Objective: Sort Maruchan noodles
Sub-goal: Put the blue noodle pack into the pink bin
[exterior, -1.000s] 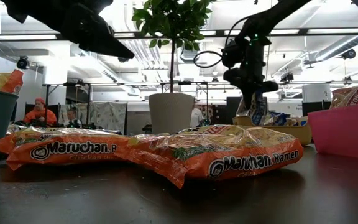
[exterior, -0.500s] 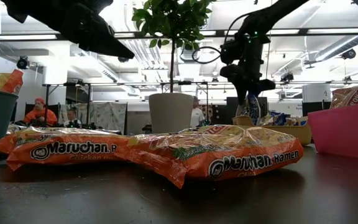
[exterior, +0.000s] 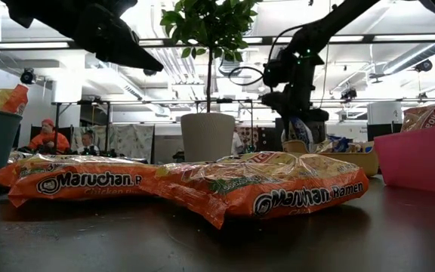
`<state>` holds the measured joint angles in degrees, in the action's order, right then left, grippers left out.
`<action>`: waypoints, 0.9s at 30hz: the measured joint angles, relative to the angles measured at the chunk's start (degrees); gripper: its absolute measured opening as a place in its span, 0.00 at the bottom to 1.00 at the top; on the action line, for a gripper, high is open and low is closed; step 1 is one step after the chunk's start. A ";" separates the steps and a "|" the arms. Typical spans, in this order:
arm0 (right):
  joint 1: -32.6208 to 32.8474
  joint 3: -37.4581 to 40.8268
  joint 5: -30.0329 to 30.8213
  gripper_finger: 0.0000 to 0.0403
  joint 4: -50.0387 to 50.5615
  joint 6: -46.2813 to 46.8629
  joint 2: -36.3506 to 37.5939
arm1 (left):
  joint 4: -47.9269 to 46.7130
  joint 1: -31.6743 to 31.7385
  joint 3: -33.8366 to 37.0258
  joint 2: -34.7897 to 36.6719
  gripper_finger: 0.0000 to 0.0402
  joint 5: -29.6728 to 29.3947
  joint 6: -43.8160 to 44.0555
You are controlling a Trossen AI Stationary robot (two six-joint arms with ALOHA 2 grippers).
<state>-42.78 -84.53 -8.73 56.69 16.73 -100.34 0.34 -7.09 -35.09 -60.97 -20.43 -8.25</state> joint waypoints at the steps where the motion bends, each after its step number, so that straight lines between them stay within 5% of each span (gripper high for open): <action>1: 0.03 0.58 -0.01 0.12 -0.39 0.00 -0.23 | 0.00 0.00 0.00 0.00 0.00 0.00 0.00; 11: 0.04 1.40 -0.13 0.15 -1.57 0.20 -0.04 | 0.00 0.00 -0.02 0.00 0.00 0.00 0.00; 27: 0.06 -0.59 1.27 0.47 1.52 0.67 10.59 | 0.00 0.00 -0.02 0.00 0.00 0.00 0.58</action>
<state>-42.72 -85.12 -7.47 58.21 17.40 -89.75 0.34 -7.09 -35.11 -60.97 -20.43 -7.67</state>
